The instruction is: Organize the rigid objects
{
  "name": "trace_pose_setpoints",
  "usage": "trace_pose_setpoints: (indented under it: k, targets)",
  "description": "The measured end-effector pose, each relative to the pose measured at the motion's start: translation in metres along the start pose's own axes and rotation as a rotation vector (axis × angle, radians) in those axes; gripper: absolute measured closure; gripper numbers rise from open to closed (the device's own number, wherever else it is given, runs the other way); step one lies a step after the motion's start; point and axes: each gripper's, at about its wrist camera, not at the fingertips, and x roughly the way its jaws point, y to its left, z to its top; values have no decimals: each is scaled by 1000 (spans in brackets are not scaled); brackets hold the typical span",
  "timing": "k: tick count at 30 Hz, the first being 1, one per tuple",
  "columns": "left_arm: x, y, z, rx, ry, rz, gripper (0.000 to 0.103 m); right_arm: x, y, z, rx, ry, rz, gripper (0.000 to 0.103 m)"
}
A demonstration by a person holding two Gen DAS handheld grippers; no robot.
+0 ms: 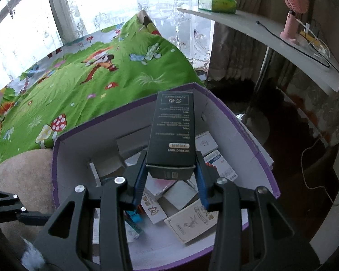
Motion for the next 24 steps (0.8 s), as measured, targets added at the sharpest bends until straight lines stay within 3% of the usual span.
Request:
trace_pose_setpoints:
  k: [4,8,14,20,24]
  targets:
    - [-10,12,-2,-65,-27,-2,32,3,0,-2,1,13,-4,59]
    - [-21,26,-7,-146,-68,22,30,0,4,-4,-14,16,-19,57]
    - [-46,46,-22,-276,-153,49,28,-13,14,-9,-28,11,-56,42]
    - [-45,47,-23,-299,-148,90,23,-35,26,-17,-48,-3,-124,30]
    - [-42,46,-23,-314,-167,68,11,-46,29,-23,-50,3,-151,27]
